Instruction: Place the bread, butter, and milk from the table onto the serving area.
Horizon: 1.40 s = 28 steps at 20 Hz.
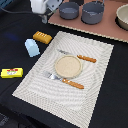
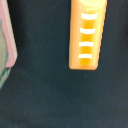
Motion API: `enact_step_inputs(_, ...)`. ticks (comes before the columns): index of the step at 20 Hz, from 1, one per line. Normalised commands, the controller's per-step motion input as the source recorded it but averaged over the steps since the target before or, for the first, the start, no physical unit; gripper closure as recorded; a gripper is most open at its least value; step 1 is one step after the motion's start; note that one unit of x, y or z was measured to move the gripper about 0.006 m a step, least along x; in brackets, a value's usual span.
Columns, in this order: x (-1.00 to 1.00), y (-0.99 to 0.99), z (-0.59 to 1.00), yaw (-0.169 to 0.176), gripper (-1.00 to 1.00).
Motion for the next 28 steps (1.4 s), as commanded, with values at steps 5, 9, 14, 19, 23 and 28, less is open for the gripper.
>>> enact_step_inputs(5, -0.41, -0.21, -0.54, 0.012, -1.0)
enact_step_inputs(9, -0.37, -0.18, -0.62, 0.017, -1.0)
enact_step_inputs(14, -0.31, -0.08, -0.57, 0.023, -1.0)
enact_step_inputs(19, -0.25, -0.03, -0.49, 0.023, -1.0)
enact_step_inputs(23, -0.25, -0.06, -0.47, 0.02, -1.0)
enact_step_inputs(28, -0.16, -0.04, -0.18, 0.011, 1.0)
